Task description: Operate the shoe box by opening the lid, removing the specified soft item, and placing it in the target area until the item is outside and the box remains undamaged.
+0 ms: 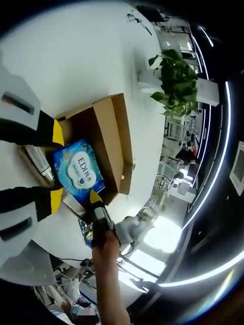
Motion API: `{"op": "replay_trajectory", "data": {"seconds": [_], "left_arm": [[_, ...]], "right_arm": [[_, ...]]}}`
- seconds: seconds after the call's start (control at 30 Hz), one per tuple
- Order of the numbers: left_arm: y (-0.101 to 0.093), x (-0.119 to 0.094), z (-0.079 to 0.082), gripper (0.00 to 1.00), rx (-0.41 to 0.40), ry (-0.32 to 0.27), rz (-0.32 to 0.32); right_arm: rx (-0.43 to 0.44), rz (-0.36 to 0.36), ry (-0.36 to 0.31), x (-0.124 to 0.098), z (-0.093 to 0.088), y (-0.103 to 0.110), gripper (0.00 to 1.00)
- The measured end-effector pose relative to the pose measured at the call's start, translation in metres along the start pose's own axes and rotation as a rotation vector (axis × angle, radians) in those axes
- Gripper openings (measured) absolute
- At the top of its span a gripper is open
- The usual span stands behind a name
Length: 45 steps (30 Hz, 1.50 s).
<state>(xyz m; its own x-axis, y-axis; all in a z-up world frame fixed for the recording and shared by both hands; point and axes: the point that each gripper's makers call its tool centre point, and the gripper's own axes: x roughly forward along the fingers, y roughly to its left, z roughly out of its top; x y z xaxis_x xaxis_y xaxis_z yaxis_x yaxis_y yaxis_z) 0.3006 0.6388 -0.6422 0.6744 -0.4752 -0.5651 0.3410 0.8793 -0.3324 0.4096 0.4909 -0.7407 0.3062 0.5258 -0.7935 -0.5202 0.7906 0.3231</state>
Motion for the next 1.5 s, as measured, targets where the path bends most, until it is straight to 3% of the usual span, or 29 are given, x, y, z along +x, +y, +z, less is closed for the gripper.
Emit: {"op": "replay_trajectory", "data": {"seconds": [0.27,0.5,0.57,0.7,0.87,0.93,1.1,1.5], "left_arm": [[0.002,0.034,0.001,0.3,0.003,0.045,0.005],[0.015,0.059,-0.016,0.31,-0.045,0.129,0.057],[0.022,0.065,-0.026,0.3,-0.047,0.184,0.091],[0.027,0.077,-0.033,0.3,-0.104,0.216,0.099],[0.029,0.091,-0.037,0.27,-0.094,0.258,0.123],[0.033,0.095,-0.044,0.27,-0.087,0.305,0.153],[0.032,0.108,-0.05,0.28,-0.095,0.334,0.158],[0.033,0.118,-0.062,0.22,-0.219,0.362,0.124]], "right_arm": [[0.009,-0.003,-0.015,-0.019,-0.01,0.018,0.0],[0.019,0.002,-0.018,-0.019,-0.008,0.018,0.0],[0.02,0.004,-0.018,-0.018,-0.007,0.017,0.0],[0.019,0.009,-0.021,-0.015,-0.005,0.015,0.0],[0.014,0.011,-0.026,-0.012,-0.003,0.012,0.0],[0.004,0.009,-0.031,-0.011,-0.002,0.011,0.0],[0.009,0.014,-0.041,-0.01,-0.002,0.01,0.0],[0.011,0.011,-0.054,-0.008,-0.002,0.008,0.0]]}}
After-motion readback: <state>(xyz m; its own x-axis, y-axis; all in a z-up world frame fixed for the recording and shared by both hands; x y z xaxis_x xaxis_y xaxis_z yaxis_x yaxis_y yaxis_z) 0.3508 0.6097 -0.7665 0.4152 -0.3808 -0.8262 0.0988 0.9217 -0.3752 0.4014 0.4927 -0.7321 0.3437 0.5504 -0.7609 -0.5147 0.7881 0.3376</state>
